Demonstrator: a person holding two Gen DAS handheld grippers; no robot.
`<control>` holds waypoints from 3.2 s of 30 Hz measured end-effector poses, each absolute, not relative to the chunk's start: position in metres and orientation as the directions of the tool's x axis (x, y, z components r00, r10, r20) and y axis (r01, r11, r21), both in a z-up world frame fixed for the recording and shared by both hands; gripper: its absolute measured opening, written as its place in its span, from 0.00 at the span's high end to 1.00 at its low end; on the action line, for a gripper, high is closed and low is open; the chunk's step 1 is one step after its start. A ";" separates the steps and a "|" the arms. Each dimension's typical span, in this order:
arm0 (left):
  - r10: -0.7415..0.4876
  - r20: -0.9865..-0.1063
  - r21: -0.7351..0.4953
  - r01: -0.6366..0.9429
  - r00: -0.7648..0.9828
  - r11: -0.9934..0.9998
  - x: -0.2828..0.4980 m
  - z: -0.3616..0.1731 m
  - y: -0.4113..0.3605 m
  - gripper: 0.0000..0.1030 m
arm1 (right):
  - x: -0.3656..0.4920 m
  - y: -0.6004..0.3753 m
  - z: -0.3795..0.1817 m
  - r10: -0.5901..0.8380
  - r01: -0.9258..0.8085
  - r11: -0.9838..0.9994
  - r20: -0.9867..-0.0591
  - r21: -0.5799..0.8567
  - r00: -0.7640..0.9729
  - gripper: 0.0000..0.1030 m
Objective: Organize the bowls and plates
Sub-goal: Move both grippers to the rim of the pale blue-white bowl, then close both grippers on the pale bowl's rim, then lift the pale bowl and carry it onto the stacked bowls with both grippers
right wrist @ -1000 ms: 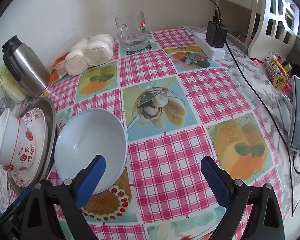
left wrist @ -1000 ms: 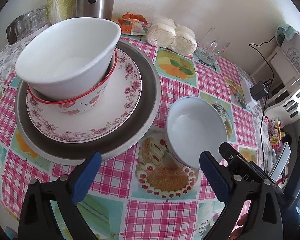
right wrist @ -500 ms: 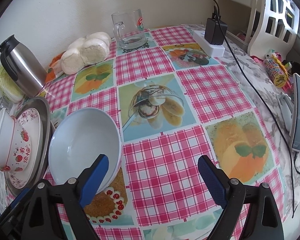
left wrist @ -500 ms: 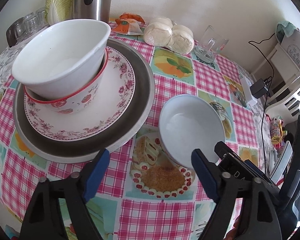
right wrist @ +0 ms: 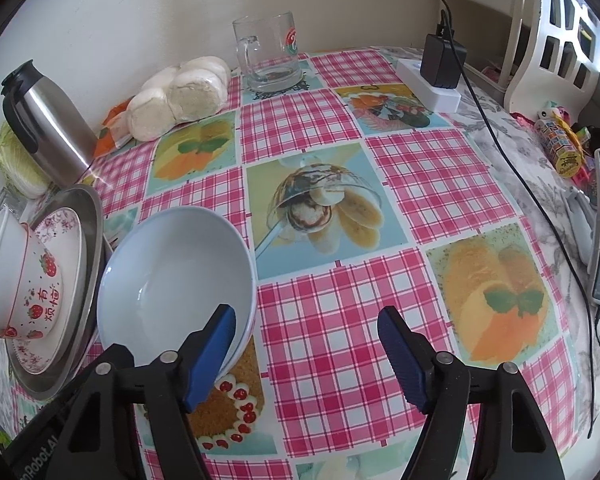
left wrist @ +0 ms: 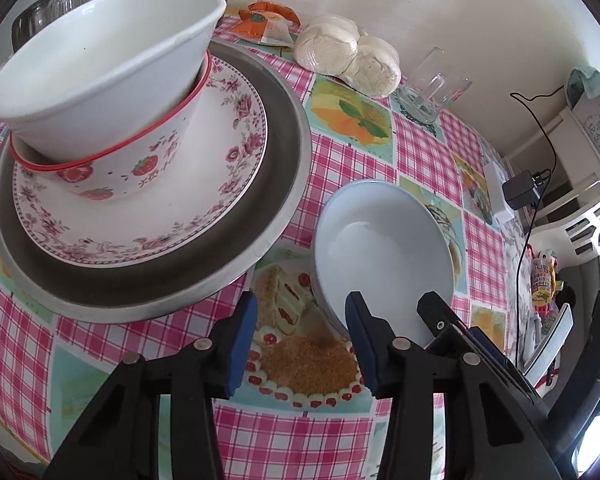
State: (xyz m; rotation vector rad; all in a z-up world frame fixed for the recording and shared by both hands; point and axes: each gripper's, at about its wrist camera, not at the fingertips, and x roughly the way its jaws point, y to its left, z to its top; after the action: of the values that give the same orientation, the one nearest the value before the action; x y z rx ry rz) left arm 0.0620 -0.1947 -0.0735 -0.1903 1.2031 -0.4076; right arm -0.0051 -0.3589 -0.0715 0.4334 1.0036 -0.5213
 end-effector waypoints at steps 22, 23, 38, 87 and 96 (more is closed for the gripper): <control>-0.360 -0.871 -0.302 0.213 0.334 0.929 0.081 -0.089 -0.213 0.73 | 0.016 -0.358 -0.087 -0.176 0.573 0.809 -0.877 0.130 0.448 0.46; -0.368 -0.868 -0.310 0.215 0.333 0.926 0.081 -0.090 -0.213 0.75 | 0.016 -0.358 -0.087 -0.171 0.571 0.810 -0.876 0.135 0.451 0.48; -0.431 -0.854 -0.372 0.238 0.290 0.897 0.082 -0.096 -0.220 0.80 | 0.008 -0.358 -0.084 -0.111 0.541 0.816 -0.863 0.204 0.493 0.82; -0.597 -0.662 -0.512 0.309 0.453 0.802 0.103 0.022 -0.089 0.89 | 0.022 -0.250 0.043 -0.095 0.407 0.862 -0.692 0.303 0.716 0.88; -0.568 -0.657 -0.522 0.245 0.496 0.817 0.133 0.015 -0.039 0.89 | 0.061 -0.206 0.037 -0.023 0.310 0.894 -0.658 0.323 0.752 0.87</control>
State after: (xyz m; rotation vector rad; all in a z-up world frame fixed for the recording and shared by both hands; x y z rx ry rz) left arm 0.1327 -0.0391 0.0149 -0.3873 0.9302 -0.5077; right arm 0.0612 -0.2065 0.0371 0.4355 0.7002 -0.1882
